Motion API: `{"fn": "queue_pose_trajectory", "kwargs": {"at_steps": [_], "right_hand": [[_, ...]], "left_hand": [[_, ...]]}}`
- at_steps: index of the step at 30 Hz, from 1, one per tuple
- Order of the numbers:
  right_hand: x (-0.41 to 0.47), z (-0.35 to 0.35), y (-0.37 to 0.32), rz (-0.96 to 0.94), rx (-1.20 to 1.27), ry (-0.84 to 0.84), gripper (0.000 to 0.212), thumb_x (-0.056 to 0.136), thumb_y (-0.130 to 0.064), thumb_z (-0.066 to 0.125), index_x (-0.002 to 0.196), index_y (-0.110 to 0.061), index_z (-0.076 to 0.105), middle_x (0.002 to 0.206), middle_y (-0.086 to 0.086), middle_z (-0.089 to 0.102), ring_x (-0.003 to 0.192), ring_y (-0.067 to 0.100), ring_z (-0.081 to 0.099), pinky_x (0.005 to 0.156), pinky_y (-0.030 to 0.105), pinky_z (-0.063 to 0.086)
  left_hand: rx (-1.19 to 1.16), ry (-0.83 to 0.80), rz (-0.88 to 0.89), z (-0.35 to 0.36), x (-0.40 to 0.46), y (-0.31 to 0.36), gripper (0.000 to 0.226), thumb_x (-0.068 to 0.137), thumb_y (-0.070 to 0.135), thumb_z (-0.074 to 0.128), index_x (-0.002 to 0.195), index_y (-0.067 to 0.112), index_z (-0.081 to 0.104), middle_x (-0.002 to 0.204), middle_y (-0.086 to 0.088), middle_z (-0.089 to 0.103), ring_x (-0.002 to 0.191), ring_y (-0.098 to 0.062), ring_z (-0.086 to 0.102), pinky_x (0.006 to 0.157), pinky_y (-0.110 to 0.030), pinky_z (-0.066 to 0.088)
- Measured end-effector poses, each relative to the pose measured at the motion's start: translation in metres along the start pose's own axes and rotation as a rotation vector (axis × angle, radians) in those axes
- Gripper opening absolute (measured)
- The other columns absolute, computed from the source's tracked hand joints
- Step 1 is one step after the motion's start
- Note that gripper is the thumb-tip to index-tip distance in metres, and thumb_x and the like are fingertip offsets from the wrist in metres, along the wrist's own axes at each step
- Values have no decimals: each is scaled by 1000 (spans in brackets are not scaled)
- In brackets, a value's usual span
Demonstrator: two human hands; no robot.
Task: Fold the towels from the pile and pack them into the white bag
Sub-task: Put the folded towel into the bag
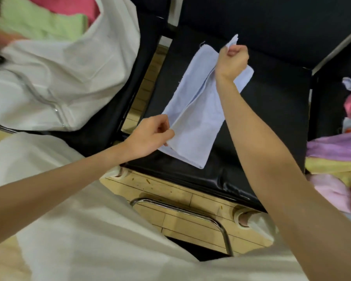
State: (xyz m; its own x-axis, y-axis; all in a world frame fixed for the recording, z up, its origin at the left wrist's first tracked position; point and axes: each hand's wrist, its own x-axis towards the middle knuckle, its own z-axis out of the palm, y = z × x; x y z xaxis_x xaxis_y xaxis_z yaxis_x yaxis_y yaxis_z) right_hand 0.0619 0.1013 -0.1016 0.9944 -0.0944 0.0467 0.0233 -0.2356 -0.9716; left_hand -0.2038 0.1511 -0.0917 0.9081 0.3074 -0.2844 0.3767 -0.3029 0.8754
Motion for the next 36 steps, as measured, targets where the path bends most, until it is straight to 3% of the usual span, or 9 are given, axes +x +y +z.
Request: {"fn": "queue_pose_trajectory", "kwargs": {"at_steps": [2,5,8,13,19,24,28,33,36], "right_hand": [[-8,22,3,-10,-33,-38,35,88,-2,59,68,-23,39,67,-8,49,61,2,49,61,5,41],[-17,41,16,15,-122,-90,36,92,-9,58,69,-26,36,69,-9,49,65,3,50,63,4,41],[-21,44,27,12,-170,-82,25,93,-14,57,73,-23,43,75,-5,54,72,6,52,65,5,42],[-50,12,28,-124,-246,-162,10,90,-4,52,84,-12,53,79,-3,56,74,9,55,69,13,47],[-119,-75,36,-287,-406,-589,10,87,-6,58,97,-7,61,94,0,61,77,4,56,68,8,44],[-159,-139,34,-468,-779,-955,30,80,-22,67,108,-13,63,107,-2,61,99,13,56,80,30,49],[-181,-155,37,-656,-1008,-1041,44,75,-33,66,112,-10,61,113,2,61,105,22,54,86,37,48],[-184,-151,45,-748,-1109,-1013,31,79,-12,54,108,-4,62,112,8,57,101,27,53,77,41,51],[-180,-151,48,-704,-1076,-990,21,82,-6,50,98,-1,62,106,10,55,98,27,52,71,37,49]], "left_hand": [[89,31,-10,-9,0,-10,15,82,14,60,74,5,51,61,0,52,58,-21,55,60,-38,50],[271,103,22,-17,-1,-24,13,85,14,61,78,7,52,62,-1,53,54,-12,47,56,-31,41],[408,149,67,-20,-3,-33,12,87,19,61,84,12,52,67,-1,56,58,-12,51,55,-29,46],[649,111,250,-23,-1,-35,29,84,12,64,111,9,55,112,-8,51,100,-23,51,83,-31,47],[708,-122,463,-25,-3,-32,20,85,10,64,104,4,65,114,-9,57,104,-25,56,88,-34,48],[810,-203,503,-26,-13,-35,22,80,3,64,101,1,67,113,-14,61,104,-29,59,90,-36,48],[825,-192,440,-20,-13,-29,27,84,9,62,111,4,65,117,-11,61,108,-28,56,97,-35,42],[741,-230,377,5,-14,-22,38,89,20,62,124,7,57,123,-6,60,114,-22,55,95,-34,45],[784,-193,434,13,-14,-26,36,86,23,67,118,7,62,118,-6,61,108,-24,58,89,-37,49]]}}
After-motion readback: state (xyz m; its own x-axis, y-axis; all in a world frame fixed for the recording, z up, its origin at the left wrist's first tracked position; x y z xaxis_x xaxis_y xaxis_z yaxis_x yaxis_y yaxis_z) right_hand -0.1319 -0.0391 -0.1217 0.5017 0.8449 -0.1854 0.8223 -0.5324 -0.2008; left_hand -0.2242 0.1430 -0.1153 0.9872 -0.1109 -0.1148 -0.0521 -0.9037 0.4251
